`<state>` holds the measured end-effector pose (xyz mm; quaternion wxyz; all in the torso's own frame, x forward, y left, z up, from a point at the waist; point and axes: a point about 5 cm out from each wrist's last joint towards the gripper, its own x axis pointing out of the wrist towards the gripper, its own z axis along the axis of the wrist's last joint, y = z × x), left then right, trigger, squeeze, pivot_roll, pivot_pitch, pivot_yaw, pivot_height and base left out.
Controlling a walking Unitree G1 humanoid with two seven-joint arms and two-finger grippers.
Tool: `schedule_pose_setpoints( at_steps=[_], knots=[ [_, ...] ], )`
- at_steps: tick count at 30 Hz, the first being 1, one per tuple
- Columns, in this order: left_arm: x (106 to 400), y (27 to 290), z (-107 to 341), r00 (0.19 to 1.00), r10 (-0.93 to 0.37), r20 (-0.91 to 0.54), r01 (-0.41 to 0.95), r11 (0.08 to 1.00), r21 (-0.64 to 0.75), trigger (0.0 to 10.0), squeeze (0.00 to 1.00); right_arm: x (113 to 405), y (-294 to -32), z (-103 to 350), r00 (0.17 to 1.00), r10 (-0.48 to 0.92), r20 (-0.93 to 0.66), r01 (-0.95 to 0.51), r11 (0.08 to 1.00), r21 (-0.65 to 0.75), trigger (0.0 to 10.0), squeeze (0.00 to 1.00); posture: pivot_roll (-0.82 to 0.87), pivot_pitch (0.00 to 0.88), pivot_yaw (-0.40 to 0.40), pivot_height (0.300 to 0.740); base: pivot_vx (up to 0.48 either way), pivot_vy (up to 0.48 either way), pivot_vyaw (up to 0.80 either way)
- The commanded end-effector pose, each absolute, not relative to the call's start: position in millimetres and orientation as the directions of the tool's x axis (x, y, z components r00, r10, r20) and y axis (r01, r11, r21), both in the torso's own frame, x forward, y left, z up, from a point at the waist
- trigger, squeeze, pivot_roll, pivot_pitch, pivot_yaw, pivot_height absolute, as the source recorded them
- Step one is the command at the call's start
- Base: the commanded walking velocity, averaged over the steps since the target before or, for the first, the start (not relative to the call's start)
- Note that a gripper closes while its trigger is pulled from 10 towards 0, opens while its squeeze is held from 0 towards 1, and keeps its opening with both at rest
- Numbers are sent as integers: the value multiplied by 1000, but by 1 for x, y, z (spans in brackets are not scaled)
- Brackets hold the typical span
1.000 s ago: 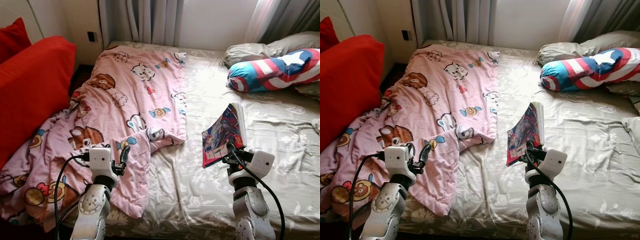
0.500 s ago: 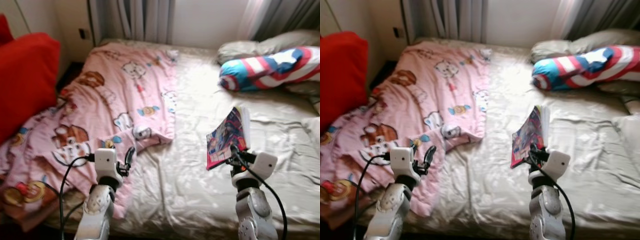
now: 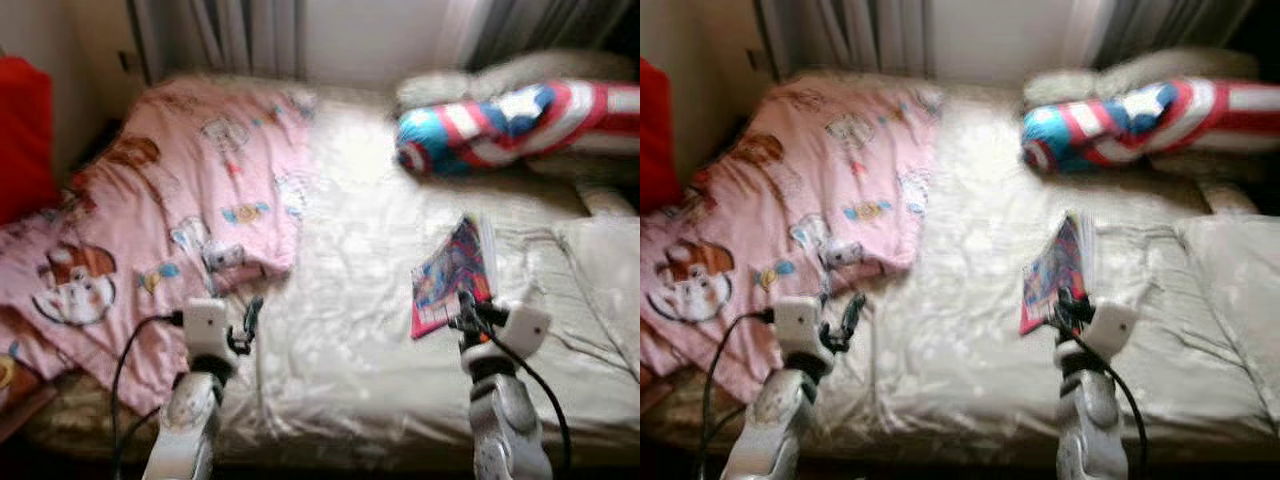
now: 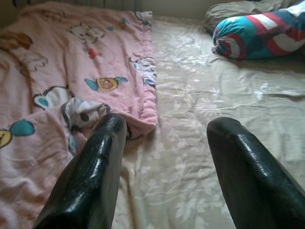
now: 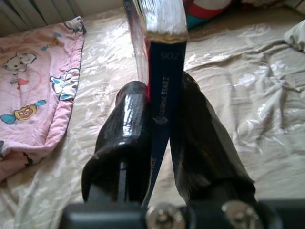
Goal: Clean up the room
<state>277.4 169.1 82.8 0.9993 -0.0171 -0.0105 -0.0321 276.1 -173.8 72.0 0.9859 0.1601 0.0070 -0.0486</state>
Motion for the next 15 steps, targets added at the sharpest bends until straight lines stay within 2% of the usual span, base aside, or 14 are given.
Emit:
schedule_pose_setpoints(
  at_steps=[1,15],
  knots=[
    [276,162,82,997,-79,20,80,996,-40,10000,0,276,-178,78,994,-112,1,106,943,316,10000,0,54,139,-92,740,0,-326,0],
    [276,163,82,996,-83,16,83,996,-34,10000,0,275,-175,76,995,-97,-7,95,947,308,10000,0,53,146,-85,740,0,-325,0]
  ],
)
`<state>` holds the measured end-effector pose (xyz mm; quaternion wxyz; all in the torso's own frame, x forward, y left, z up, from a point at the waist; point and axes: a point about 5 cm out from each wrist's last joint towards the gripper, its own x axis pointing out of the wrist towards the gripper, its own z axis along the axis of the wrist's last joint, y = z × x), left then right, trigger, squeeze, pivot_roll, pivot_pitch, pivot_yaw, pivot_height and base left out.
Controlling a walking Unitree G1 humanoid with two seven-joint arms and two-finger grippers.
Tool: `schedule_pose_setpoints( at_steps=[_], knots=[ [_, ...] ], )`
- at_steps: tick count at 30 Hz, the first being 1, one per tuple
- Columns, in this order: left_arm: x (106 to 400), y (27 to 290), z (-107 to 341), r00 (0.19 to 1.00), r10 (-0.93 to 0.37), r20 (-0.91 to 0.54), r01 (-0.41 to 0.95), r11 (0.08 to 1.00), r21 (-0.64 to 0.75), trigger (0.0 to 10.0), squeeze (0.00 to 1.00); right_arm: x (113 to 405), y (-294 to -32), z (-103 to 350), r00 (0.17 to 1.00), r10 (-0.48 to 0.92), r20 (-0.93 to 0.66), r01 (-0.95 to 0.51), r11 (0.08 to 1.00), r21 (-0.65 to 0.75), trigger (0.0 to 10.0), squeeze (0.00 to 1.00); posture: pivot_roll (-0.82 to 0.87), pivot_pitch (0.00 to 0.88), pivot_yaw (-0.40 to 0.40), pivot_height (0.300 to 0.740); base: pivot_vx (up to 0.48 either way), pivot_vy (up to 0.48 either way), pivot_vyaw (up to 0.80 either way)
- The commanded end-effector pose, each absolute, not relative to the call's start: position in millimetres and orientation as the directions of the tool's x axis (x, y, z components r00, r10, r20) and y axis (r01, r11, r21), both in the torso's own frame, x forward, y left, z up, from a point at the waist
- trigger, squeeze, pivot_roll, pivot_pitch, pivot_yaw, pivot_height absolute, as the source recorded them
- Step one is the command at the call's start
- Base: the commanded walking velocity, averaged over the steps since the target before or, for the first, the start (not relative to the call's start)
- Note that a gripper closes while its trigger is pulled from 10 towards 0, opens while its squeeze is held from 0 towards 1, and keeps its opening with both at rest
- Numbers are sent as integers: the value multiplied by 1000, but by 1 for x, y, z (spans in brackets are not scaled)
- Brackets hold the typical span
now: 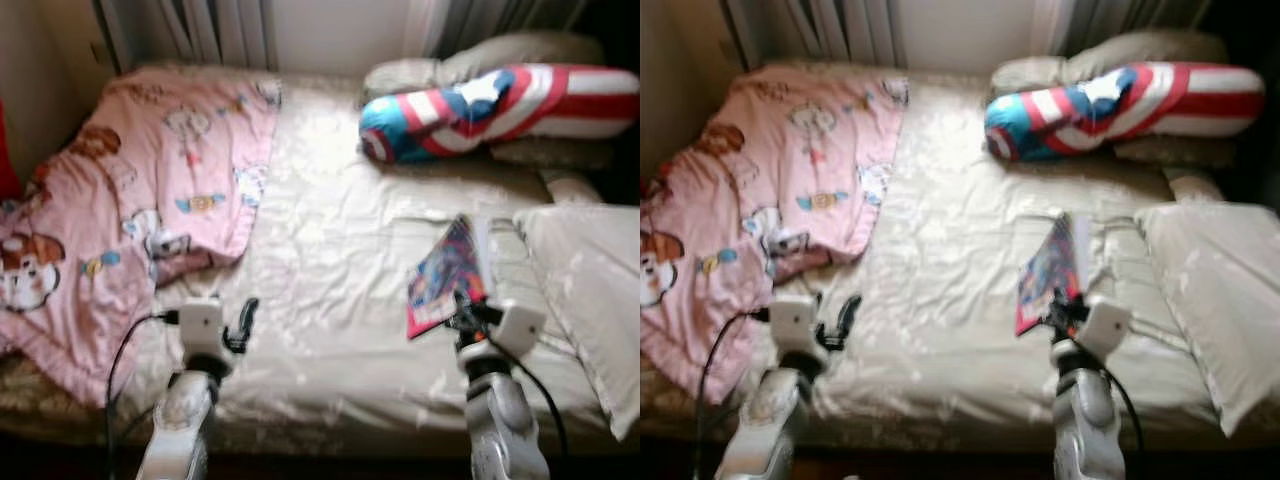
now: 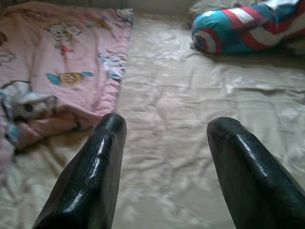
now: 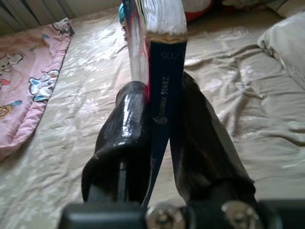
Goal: Clean up the room
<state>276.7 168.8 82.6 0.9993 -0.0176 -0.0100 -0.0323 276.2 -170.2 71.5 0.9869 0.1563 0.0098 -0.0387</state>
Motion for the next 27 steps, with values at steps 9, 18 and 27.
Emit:
schedule_pose_setpoints(
  at_steps=[9,18,27],
  knots=[
    [275,164,82,996,-87,15,87,996,-28,10000,0,274,-174,75,996,-91,-11,90,949,303,10000,0,56,148,-83,740,0,-315,0],
    [275,163,82,995,-96,11,96,995,-31,10000,0,273,-174,74,996,-91,-14,91,949,303,10000,0,56,150,-81,740,0,-126,0],
    [273,163,82,995,-101,7,102,994,-43,10000,0,272,-174,74,996,-92,-16,93,949,302,10000,0,57,152,-80,740,0,0,0]
  ],
)
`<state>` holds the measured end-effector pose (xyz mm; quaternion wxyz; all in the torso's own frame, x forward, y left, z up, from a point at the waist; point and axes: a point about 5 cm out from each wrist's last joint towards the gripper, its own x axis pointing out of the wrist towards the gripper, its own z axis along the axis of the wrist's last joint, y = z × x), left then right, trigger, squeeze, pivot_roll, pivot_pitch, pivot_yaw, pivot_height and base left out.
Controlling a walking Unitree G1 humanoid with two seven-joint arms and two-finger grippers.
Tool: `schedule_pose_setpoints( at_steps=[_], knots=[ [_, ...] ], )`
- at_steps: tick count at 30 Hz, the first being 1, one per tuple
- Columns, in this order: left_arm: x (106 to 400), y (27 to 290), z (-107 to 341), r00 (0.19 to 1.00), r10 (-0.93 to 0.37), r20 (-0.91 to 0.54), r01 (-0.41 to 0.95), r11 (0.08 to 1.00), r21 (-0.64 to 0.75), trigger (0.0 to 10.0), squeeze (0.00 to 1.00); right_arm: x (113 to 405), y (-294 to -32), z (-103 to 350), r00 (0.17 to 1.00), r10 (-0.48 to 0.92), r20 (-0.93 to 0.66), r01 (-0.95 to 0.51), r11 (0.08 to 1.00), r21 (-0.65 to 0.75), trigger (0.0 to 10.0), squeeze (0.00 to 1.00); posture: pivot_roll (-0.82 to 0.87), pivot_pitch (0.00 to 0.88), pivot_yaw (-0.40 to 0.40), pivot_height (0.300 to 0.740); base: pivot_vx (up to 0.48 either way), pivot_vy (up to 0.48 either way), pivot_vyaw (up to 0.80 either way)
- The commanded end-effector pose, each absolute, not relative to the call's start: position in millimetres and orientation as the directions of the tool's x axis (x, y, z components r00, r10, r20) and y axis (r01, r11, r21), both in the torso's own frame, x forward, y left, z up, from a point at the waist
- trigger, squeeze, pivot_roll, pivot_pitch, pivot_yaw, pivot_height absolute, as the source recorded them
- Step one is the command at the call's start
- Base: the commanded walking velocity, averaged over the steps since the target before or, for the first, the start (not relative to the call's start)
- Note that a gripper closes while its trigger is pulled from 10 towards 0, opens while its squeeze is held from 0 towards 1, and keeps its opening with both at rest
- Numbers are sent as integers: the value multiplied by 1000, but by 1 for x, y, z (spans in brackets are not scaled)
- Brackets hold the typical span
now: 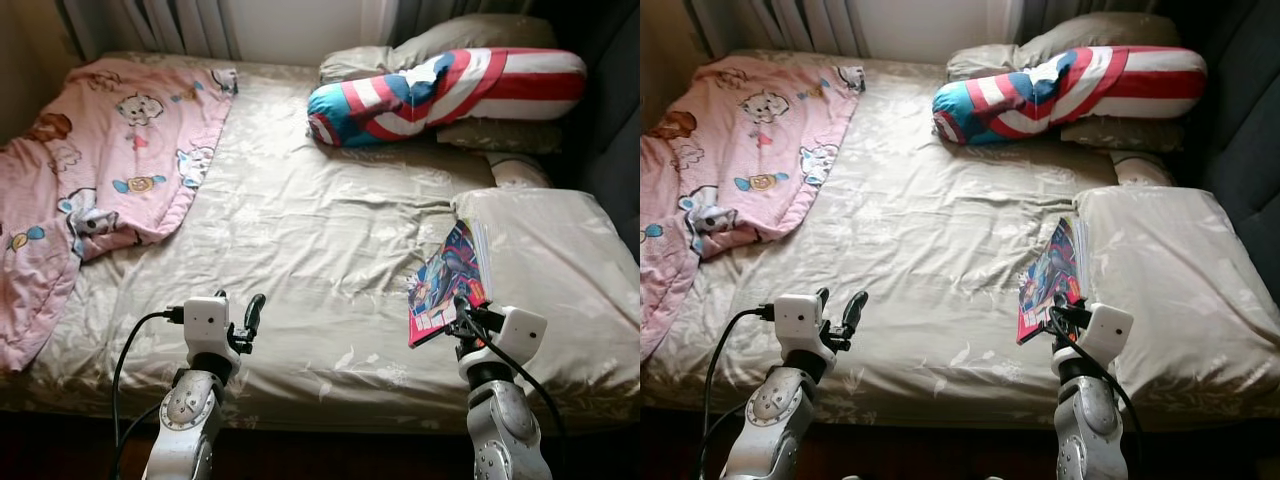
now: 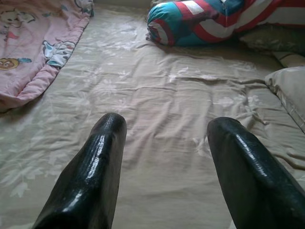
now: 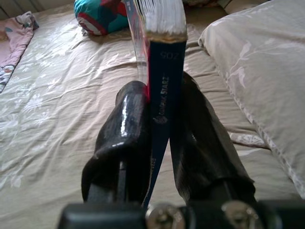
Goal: Clean up the room
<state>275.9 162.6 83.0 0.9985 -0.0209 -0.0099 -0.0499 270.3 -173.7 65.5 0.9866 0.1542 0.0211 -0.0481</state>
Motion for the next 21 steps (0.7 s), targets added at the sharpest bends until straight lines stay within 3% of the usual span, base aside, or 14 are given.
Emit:
schedule_pose_setpoints(
  at_steps=[1,6,14,21],
  knots=[
    [273,163,82,995,-102,6,102,994,-44,10000,0,272,-174,74,996,-93,-15,93,949,302,10000,0,57,152,-80,740,0,0,0],
    [273,162,81,994,-111,5,111,994,-21,10000,0,272,-174,73,995,-94,-17,94,950,299,10000,0,57,152,-80,740,0,0,0],
    [273,163,81,995,-101,6,101,995,-26,10000,0,272,-174,73,996,-92,-17,93,950,299,10000,0,58,151,-82,740,0,-350,0],
    [273,163,81,995,-98,4,98,995,-34,10000,0,273,-173,73,996,-87,-18,88,950,300,10000,0,61,154,-83,740,0,0,0]
  ],
)
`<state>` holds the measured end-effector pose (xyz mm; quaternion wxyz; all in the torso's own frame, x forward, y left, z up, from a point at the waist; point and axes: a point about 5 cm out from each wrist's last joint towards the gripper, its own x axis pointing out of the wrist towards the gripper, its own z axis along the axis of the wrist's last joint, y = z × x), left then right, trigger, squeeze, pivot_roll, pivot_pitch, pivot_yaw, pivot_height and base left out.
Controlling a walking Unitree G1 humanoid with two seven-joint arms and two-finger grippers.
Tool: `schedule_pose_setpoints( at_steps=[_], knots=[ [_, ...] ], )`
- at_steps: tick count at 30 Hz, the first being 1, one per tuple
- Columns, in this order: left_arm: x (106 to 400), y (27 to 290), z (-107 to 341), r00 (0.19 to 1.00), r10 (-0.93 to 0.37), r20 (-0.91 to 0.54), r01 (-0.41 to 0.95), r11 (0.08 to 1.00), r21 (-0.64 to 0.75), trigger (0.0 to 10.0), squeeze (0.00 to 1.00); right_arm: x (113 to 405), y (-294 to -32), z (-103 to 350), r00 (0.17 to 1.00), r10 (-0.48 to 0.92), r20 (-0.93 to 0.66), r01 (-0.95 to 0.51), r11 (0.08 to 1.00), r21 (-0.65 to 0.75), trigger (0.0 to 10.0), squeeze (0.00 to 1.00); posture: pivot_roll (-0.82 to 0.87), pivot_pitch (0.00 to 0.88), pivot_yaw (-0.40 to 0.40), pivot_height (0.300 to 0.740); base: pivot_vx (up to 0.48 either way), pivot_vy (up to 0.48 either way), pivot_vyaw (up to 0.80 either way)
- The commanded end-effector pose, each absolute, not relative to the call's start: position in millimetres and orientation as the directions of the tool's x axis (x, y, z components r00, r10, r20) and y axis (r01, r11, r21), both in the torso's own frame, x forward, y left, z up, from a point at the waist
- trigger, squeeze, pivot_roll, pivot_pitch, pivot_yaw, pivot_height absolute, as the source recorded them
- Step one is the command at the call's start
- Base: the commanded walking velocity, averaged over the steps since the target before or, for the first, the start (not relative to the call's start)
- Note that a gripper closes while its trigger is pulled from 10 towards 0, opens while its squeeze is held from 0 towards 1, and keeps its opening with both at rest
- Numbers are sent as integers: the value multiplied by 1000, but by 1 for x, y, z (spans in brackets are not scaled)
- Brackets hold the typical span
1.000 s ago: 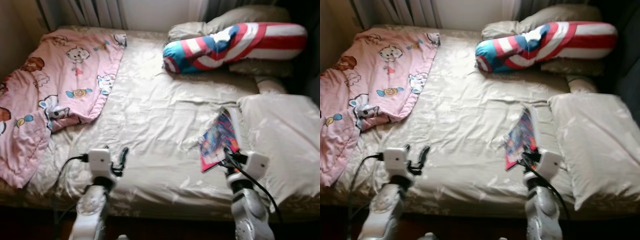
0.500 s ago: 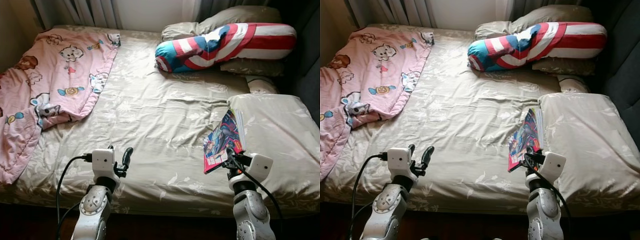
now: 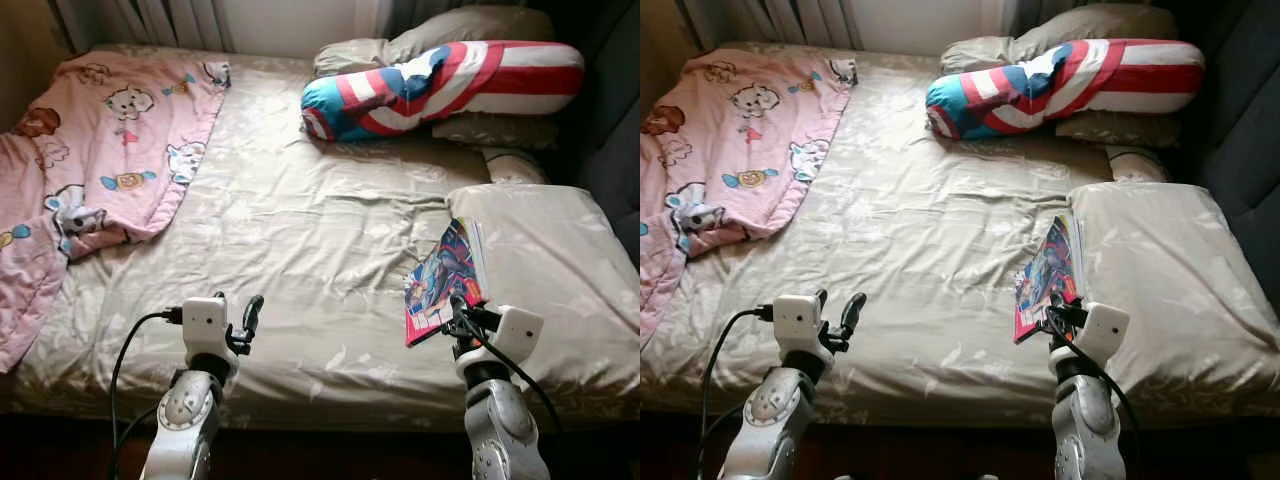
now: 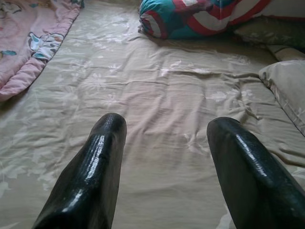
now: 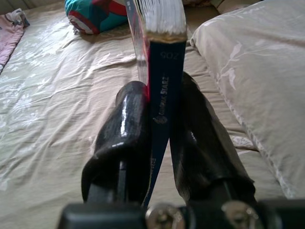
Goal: Clean up the room
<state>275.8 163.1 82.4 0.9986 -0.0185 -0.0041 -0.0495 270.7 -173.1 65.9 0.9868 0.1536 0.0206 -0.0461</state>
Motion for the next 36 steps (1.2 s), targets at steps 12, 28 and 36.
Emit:
schedule_pose_setpoints(
  at_steps=[12,28,36],
  knots=[
    [272,164,80,995,-101,-9,100,994,-37,10000,0,273,-174,72,995,-99,-25,102,946,309,10000,0,59,155,-80,740,0,0,0],
    [270,168,80,996,-86,-17,85,996,-35,10000,0,272,-173,72,995,-99,-28,103,952,288,10000,0,64,166,-81,740,268,0,-235],
    [269,169,81,997,-74,-15,73,997,-31,10000,0,272,-173,71,994,-100,-36,106,952,287,10000,0,64,167,-82,740,179,0,0]
  ],
)
